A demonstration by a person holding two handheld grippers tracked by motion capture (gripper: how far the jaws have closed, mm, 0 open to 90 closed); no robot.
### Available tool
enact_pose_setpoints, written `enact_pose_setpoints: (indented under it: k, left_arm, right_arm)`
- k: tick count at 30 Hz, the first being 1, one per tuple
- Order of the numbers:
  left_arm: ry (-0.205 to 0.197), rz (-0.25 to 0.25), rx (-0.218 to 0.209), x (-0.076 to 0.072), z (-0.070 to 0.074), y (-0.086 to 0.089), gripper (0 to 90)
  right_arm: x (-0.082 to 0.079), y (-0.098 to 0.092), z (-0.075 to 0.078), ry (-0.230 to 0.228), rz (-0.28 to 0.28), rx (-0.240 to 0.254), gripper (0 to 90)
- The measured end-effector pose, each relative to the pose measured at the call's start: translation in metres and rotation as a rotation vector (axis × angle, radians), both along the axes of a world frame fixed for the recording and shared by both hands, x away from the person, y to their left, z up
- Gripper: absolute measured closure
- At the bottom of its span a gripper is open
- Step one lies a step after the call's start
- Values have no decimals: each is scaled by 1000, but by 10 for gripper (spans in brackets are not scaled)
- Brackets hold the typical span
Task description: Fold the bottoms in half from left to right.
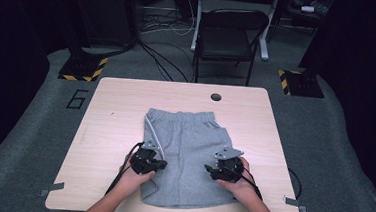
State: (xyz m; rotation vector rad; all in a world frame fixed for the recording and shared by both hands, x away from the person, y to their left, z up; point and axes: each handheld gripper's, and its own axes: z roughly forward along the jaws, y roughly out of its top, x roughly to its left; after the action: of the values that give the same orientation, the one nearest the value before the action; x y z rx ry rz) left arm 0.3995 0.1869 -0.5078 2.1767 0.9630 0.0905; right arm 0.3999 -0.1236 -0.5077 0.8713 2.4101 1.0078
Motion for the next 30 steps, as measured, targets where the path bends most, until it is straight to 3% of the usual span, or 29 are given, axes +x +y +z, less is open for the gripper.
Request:
enact_pose_setpoints:
  k: [5,8,10,15,17,20,24,25,30]
  left_arm:
    - [-10,16,-32,-3,5,5,781]
    - [-27,25,-24,-5,9,9,688]
    - [-60,39,3,-9,14,15,643]
    - [-53,53,-7,-16,19,22,570]
    - [-34,45,14,-19,18,26,550]
    - [-11,49,28,-22,13,27,562]
    - [23,31,28,-22,12,26,804]
    - [34,28,10,-23,13,25,804]
    - [3,-10,-43,-27,21,14,829]
  right_arm:
    - [0,-1,0,-3,3,3,354]
    - [0,-2,1,2,5,-4,354]
    - [1,-3,0,-8,13,-5,354]
    - [0,-2,1,-5,14,-6,354]
    - [0,-2,1,5,8,-7,354]
    - [0,-2,1,5,8,-7,354]
    - [-1,-2,0,6,9,-6,354]
    - [-1,-2,0,7,8,-5,354]
    - [0,-3,1,-9,14,-6,354]
